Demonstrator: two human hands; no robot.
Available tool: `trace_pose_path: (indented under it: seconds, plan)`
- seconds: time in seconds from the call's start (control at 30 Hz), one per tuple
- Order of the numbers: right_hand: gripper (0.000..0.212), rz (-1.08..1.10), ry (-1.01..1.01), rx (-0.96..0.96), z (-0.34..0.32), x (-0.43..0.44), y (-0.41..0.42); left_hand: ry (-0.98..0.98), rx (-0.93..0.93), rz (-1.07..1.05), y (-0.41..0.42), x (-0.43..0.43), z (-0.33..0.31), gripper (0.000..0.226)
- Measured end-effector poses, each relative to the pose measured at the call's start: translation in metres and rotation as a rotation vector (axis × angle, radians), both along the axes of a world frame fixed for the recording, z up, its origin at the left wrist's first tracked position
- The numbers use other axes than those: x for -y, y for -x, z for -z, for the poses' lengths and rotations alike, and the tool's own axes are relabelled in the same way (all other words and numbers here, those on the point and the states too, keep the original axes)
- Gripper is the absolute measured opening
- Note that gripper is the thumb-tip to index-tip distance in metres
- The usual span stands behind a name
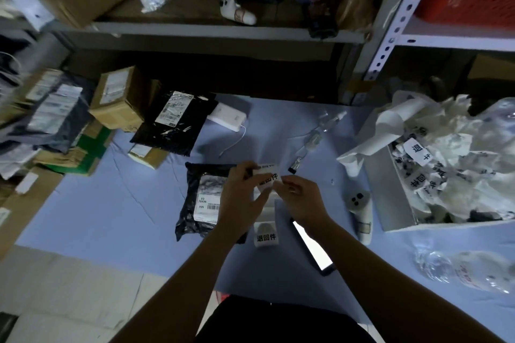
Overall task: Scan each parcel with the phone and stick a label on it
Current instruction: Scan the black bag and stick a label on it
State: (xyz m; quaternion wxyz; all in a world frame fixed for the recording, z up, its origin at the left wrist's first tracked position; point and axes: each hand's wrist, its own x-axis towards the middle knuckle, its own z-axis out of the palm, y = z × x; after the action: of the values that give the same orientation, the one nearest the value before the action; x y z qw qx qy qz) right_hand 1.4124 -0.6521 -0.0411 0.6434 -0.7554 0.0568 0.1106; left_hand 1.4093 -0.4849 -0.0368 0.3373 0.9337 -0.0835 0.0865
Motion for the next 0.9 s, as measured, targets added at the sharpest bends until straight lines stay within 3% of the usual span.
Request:
trace_pose_path:
  seconds: [0.23,0.67,0.9]
  plan:
    - [0.013,-0.012,-0.048,0.079,-0.013,-0.003,0.011,-0.097,0.129,0.189,-0.002,-0.011,-0.008,0.023]
    - [0.018,0.060,-0.025,-0.019,-0.010,-0.036,0.037,-0.157,0.230,0.312,0.013,-0.039,-0.019,0.009]
    - [0.015,0.048,-0.038,-0.036,-0.014,-0.052,0.048,-0.106,0.154,0.349,0.017,-0.057,-0.022,0.026]
